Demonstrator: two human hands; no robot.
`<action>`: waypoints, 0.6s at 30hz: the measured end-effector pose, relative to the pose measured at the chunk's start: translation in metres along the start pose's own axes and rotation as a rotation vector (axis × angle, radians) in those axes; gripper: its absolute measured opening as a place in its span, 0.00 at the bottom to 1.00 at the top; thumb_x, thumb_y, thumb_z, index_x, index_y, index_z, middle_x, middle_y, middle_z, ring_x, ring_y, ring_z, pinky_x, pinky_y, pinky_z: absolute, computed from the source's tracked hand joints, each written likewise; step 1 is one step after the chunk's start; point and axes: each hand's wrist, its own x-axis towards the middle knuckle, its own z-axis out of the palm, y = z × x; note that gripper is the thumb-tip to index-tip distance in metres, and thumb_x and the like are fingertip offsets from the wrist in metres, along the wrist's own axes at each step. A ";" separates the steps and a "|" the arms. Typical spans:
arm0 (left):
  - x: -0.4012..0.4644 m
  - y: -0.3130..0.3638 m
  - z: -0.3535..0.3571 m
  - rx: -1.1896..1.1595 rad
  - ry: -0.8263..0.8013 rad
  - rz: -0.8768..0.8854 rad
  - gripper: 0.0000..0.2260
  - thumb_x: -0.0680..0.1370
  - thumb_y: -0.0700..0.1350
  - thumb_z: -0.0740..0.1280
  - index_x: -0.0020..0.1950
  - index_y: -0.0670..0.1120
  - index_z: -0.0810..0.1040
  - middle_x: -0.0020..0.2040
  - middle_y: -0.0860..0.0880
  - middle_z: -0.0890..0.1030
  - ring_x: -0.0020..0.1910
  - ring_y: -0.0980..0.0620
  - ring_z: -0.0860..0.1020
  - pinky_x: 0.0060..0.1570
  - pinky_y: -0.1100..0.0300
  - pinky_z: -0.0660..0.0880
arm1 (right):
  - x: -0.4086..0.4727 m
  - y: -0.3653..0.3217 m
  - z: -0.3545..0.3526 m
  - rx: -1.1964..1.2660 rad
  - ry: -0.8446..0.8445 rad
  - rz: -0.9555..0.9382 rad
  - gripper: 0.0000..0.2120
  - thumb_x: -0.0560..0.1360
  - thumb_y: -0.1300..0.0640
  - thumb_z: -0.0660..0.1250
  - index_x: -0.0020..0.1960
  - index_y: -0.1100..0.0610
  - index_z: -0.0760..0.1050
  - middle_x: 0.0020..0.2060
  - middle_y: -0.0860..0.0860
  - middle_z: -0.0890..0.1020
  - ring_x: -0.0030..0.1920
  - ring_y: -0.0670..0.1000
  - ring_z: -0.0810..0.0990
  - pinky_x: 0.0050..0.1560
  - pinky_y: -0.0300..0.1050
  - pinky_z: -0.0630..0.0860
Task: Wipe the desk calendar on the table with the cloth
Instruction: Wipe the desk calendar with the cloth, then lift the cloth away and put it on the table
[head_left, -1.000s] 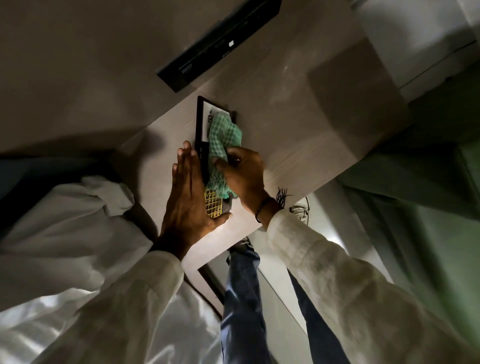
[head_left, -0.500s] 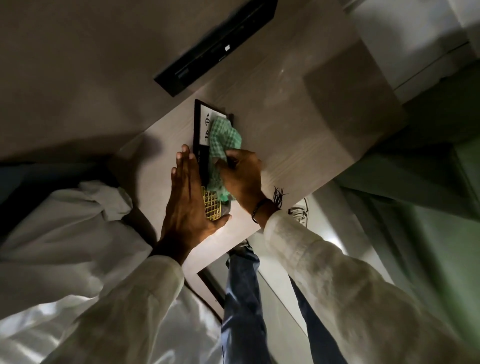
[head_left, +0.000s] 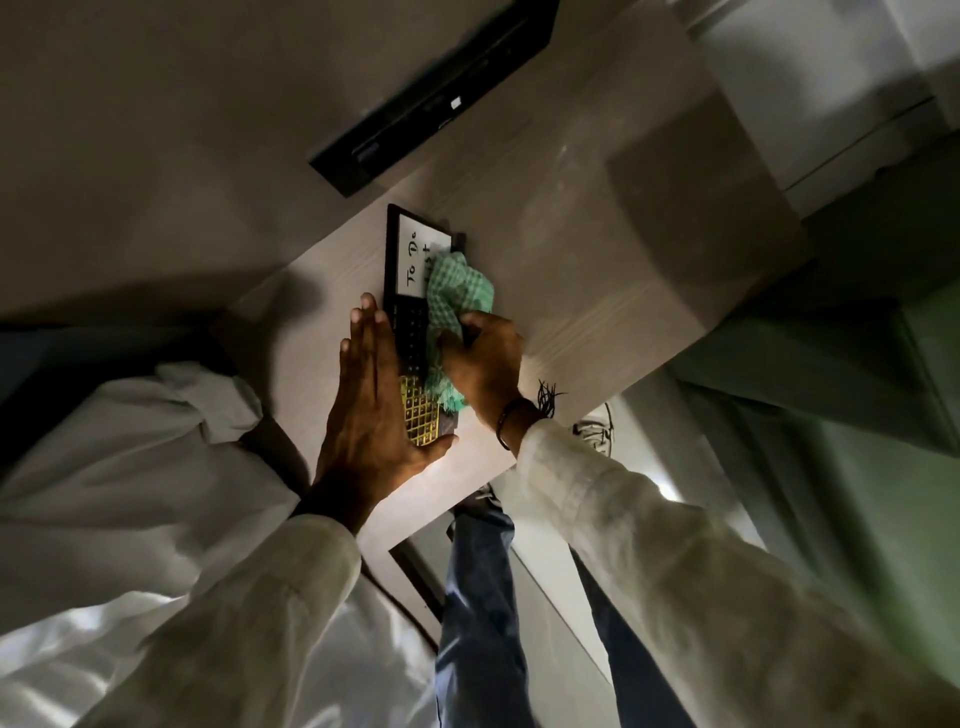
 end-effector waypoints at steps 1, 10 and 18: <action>-0.003 -0.001 0.001 -0.002 -0.015 -0.006 0.63 0.67 0.65 0.79 0.84 0.34 0.47 0.85 0.36 0.48 0.85 0.39 0.49 0.83 0.44 0.52 | 0.001 0.002 -0.003 -0.051 -0.039 0.011 0.17 0.70 0.66 0.71 0.27 0.56 0.70 0.21 0.48 0.68 0.23 0.43 0.65 0.27 0.42 0.66; 0.001 -0.011 -0.002 0.070 -0.021 0.120 0.55 0.73 0.65 0.73 0.84 0.35 0.48 0.85 0.36 0.49 0.85 0.38 0.50 0.82 0.41 0.58 | 0.052 -0.033 -0.111 -0.284 0.134 -0.226 0.05 0.75 0.64 0.69 0.47 0.63 0.84 0.40 0.56 0.87 0.35 0.48 0.81 0.31 0.29 0.74; 0.002 -0.008 -0.001 0.178 -0.023 0.118 0.53 0.75 0.64 0.70 0.84 0.36 0.46 0.85 0.35 0.48 0.84 0.35 0.52 0.80 0.38 0.59 | 0.095 -0.018 -0.143 -0.788 -0.138 -0.177 0.18 0.79 0.56 0.66 0.65 0.63 0.79 0.62 0.63 0.82 0.64 0.63 0.80 0.65 0.56 0.78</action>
